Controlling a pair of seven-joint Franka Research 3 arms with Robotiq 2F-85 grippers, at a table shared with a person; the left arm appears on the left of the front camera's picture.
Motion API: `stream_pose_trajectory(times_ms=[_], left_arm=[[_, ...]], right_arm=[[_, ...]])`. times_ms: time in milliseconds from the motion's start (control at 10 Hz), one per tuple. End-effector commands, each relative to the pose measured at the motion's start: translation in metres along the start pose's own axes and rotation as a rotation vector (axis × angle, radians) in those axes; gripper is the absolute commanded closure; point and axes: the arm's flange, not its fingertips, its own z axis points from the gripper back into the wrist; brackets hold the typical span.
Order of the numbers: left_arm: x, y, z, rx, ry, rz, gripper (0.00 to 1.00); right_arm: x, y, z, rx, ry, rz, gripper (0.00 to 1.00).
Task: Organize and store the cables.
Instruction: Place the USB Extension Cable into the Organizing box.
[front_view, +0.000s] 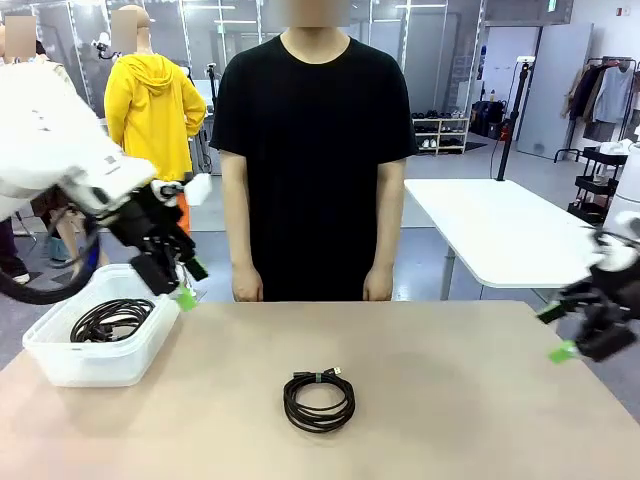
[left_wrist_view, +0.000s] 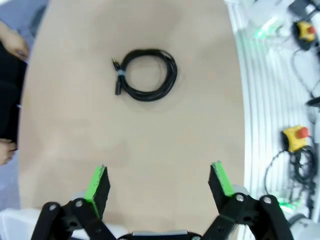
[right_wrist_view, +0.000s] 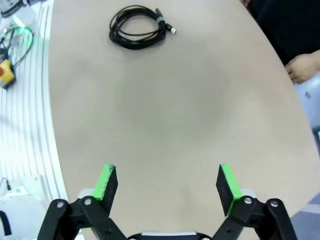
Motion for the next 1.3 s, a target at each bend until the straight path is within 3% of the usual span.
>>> stream_pose_trajectory(times_ms=[0, 300, 500, 600, 1200], left_arm=[[0.029, 0.027, -0.024, -0.022, 0.088, 0.027, 0.00], [0.067, 0.049, -0.100, -0.020, 0.177, 0.053, 0.00], [0.076, 0.053, -0.125, 0.030, 0.195, 0.157, 0.00], [0.075, 0.053, -0.132, 0.011, 0.207, 0.142, 0.00], [0.068, 0.049, -0.135, -0.011, 0.184, 0.120, 0.00]], right_arm=[[-0.048, 0.009, 0.030, 0.007, -0.153, -0.029, 0.00], [-0.120, 0.013, 0.057, 0.056, -0.374, -0.090, 0.00], [-0.139, 0.016, 0.047, 0.061, -0.426, -0.111, 0.00], [-0.124, 0.030, 0.059, 0.027, -0.350, -0.120, 0.00], [-0.124, 0.030, 0.059, 0.027, -0.350, -0.120, 0.00]])
